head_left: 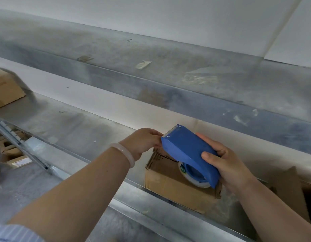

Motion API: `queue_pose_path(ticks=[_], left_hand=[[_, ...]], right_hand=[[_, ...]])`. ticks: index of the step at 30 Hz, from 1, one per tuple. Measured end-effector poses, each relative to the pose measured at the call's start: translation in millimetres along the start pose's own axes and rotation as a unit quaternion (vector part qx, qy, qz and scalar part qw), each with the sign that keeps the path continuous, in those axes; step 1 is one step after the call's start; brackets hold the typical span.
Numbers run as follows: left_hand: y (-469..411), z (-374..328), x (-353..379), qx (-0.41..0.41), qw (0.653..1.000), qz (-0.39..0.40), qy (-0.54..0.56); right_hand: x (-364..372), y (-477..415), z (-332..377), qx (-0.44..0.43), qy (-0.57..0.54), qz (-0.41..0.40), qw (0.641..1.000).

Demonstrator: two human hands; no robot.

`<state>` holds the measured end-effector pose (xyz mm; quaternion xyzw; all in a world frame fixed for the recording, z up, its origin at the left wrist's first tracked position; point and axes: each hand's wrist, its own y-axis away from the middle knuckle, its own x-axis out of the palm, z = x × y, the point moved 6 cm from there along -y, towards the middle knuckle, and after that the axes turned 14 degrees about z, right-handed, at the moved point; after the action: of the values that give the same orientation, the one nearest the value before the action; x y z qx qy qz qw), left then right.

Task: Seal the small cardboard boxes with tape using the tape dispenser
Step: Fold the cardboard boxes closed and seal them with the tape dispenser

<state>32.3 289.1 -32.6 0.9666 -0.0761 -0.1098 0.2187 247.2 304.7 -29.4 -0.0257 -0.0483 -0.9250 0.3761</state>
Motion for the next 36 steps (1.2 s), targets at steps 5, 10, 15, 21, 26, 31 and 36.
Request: queue_pose_path(ticks=[5,10,15,21,26,31,36], left_hand=[[-3.1,-5.4,-3.5,0.010,0.997,-0.030,-0.067],[-3.9,7.3,6.1,0.005,0.998,-0.022,0.065],[-5.2,11.2,6.9,0.005,0.998,-0.040,0.052],[-7.1,18.6,2.4,0.002,0.996,-0.059,0.063],[-5.7,22.7,-2.6,-0.014,0.993,-0.079,0.089],[-7.5,23.8,-2.6,-0.015,0.988,-0.080,0.132],[-4.5,25.6,-1.7,-0.007,0.976,-0.080,0.201]], right_hand=[[0.1,-1.0,0.9,0.004,0.012,0.012,1.000],[-2.7,-2.7,0.2,0.014,0.027,0.022,0.999],[-6.0,-5.3,3.4,0.027,0.055,0.039,0.997],[-15.1,-1.1,9.2,0.056,0.113,0.055,0.991],[-30.3,9.5,18.5,0.079,0.179,0.056,0.979],[-28.1,8.9,21.2,0.101,0.235,0.063,0.965],[-16.1,3.8,30.0,0.104,0.269,0.064,0.955]])
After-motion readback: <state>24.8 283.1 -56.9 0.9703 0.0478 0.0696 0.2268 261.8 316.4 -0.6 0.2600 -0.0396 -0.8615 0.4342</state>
